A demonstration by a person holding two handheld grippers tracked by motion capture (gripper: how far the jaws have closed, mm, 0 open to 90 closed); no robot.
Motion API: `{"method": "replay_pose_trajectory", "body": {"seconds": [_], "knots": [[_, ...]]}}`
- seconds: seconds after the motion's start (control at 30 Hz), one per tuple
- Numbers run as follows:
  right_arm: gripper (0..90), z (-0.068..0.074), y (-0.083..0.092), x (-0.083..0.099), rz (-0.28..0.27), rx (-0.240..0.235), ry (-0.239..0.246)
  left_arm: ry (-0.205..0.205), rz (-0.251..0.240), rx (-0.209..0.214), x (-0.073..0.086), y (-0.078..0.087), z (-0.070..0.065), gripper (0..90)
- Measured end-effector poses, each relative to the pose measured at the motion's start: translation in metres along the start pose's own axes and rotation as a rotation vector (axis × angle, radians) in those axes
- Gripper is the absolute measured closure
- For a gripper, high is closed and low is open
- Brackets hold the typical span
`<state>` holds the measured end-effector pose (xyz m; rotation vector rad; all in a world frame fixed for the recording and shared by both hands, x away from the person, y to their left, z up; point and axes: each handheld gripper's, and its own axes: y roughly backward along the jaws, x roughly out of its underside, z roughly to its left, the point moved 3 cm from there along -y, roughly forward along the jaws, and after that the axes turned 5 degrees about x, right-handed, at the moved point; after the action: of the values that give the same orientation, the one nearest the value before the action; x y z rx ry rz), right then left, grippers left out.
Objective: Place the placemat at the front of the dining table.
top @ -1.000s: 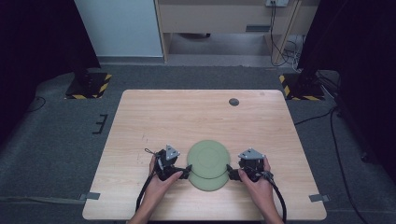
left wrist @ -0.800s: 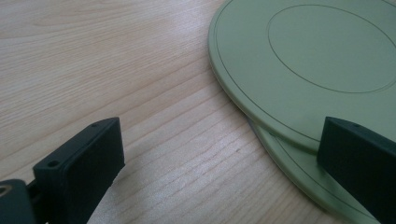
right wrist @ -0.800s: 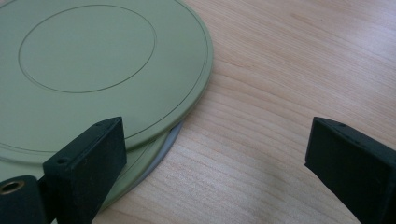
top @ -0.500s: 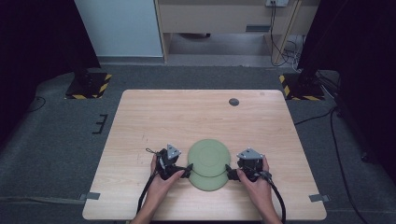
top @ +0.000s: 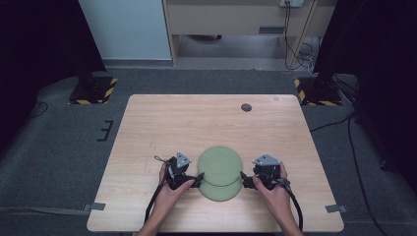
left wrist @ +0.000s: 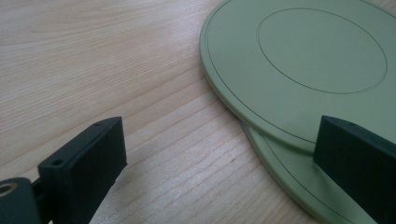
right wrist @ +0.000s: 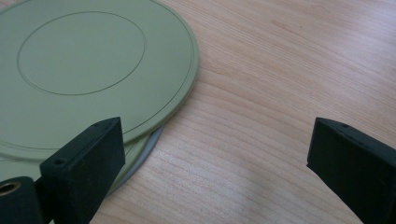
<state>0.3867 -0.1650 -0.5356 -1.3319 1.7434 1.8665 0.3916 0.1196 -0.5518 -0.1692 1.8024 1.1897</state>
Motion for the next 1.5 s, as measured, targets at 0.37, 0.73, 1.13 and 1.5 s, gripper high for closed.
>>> {"method": "replay_pose_trajectory", "body": {"seconds": [0.37,0.73,1.13,1.5], "knots": [[6.2,-0.018,-0.006,-0.025,0.065,-0.034,0.027,-0.016,0.014,0.016,0.002,0.002,-0.004,1.9],[9.8,-0.016,-0.023,-0.071,0.133,-0.145,0.059,-0.025,0.018,0.018,0.002,0.0,-0.005,1.8],[11.7,-0.008,-0.048,-0.082,0.182,-0.167,0.064,-0.014,0.022,0.026,0.002,-0.002,-0.003,0.0],[19.4,-0.008,-0.058,-0.089,0.186,-0.196,0.043,-0.02,0.022,0.016,0.001,-0.003,-0.004,0.0]]}}
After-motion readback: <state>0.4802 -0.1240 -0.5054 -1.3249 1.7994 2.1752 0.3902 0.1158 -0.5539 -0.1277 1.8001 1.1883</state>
